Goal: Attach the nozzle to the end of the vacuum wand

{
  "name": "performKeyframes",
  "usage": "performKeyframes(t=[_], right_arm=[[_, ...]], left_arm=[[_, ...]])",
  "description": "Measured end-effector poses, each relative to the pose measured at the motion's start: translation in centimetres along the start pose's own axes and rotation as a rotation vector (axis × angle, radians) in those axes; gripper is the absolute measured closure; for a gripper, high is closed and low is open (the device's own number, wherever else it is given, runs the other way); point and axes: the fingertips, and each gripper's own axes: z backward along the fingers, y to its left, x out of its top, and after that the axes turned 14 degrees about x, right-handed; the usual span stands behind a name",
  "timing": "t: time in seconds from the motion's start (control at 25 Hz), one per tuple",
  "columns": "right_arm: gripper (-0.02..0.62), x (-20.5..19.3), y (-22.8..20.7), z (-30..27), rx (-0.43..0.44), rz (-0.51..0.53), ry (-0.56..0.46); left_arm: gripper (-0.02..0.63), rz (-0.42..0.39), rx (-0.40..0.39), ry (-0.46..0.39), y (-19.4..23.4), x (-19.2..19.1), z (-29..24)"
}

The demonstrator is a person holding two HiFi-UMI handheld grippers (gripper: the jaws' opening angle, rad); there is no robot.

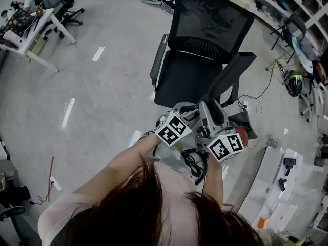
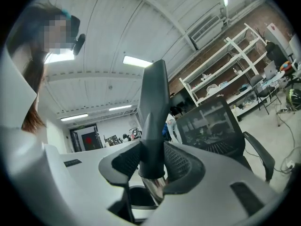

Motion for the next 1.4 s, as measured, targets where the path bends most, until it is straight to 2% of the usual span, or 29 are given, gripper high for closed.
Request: performKeyframes(t=[0.68,1.04,1.24,1.4], right_arm=[[0.428,-0.13,0.52,-0.26,-0.173,0.241,0.013],[0.429,-0.18,0.34,0.53,-0.261,0.29,-0.055],[0.428,-0.32,0.55,0.51,-0.307,0.332,-0.049],[0.428,-0.33,0.83,0.58,-0.31,0.317,-0.053]], left_arm=[[0.449,0.004,-0.01,-0.007,0.72,0.03,-0.48],[0.449,-0.004,-0.009,-0.007,0.14,-0.14,-0.83],[0.449,0.005,0.005,-0.004,0.21,-0.18,-0.73],[0.449,-0.001,0.0,-0.006,0.14,-0.17,-0.48]])
